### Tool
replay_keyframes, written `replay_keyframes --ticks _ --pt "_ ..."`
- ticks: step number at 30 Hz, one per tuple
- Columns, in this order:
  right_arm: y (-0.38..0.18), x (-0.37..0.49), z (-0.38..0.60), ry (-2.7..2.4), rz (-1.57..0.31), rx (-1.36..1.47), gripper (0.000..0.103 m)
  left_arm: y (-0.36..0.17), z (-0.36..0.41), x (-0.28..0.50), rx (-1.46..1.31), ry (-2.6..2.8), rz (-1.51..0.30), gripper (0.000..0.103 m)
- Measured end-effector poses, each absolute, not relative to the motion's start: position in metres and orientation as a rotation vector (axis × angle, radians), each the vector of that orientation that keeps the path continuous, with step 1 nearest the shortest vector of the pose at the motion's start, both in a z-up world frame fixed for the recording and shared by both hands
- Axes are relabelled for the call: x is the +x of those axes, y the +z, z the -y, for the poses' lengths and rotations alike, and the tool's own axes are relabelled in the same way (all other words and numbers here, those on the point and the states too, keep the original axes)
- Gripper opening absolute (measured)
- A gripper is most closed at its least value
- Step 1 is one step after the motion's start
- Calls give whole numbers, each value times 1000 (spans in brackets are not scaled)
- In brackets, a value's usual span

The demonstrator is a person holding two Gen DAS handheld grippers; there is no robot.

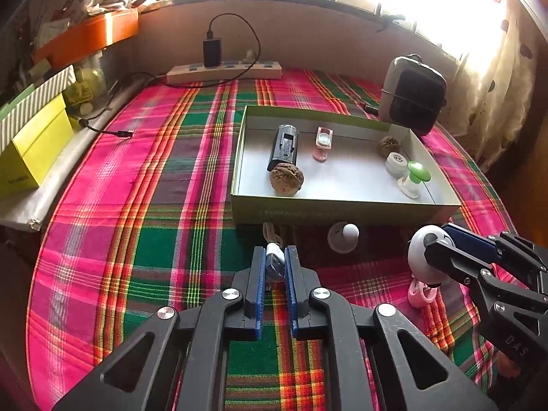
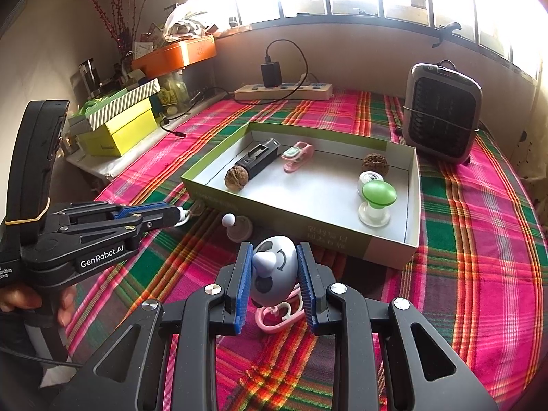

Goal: Organize objects

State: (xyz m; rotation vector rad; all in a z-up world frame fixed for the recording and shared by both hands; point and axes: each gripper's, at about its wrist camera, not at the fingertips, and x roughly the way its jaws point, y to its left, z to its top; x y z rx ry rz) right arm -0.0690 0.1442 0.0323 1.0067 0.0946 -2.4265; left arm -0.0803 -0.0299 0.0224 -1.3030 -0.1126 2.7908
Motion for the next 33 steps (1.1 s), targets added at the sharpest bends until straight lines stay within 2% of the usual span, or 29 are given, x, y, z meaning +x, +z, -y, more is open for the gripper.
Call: replay_keyframes --ticks 33 --pt "42 -69 -137 -2438 -100 984 27 48 38 -69 -1163 2829 106 10"
